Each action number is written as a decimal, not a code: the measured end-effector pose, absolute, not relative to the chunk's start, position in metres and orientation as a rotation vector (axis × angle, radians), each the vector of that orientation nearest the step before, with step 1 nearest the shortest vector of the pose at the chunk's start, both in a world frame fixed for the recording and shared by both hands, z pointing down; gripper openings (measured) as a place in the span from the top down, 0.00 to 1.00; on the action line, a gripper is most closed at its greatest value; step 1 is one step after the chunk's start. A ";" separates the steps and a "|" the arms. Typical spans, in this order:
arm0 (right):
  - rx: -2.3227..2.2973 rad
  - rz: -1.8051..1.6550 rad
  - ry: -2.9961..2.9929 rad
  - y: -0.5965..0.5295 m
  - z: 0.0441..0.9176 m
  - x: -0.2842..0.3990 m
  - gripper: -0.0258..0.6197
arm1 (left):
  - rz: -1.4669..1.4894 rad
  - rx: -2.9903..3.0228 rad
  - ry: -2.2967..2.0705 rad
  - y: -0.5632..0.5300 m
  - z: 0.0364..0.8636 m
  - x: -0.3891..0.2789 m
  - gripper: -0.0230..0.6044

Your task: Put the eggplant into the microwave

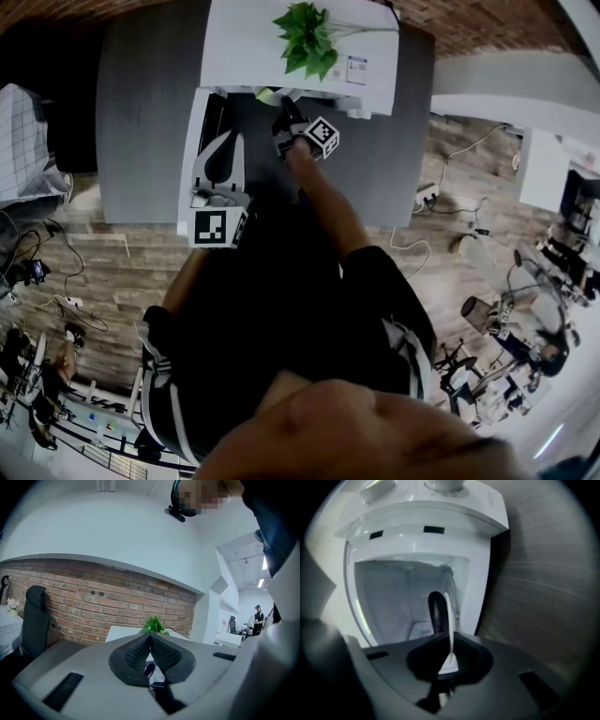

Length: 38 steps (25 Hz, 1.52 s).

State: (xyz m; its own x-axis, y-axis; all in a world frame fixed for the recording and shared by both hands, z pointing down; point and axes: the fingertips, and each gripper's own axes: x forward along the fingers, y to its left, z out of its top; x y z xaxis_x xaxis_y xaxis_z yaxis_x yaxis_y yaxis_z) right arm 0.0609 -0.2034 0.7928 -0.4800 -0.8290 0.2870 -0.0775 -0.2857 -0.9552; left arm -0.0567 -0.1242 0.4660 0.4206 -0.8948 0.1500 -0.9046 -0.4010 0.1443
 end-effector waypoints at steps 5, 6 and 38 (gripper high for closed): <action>-1.143 -1.812 1.419 -0.208 0.791 0.060 0.90 | 0.073 2.464 -1.594 -0.125 0.466 -0.058 0.91; -1.144 -1.812 1.418 -0.209 0.791 0.060 0.90 | 0.072 2.469 -1.594 -0.125 0.466 -0.058 0.91; -1.123 -1.782 1.433 -0.217 0.786 0.061 0.76 | 0.059 2.476 -1.576 -0.125 0.466 -0.059 0.91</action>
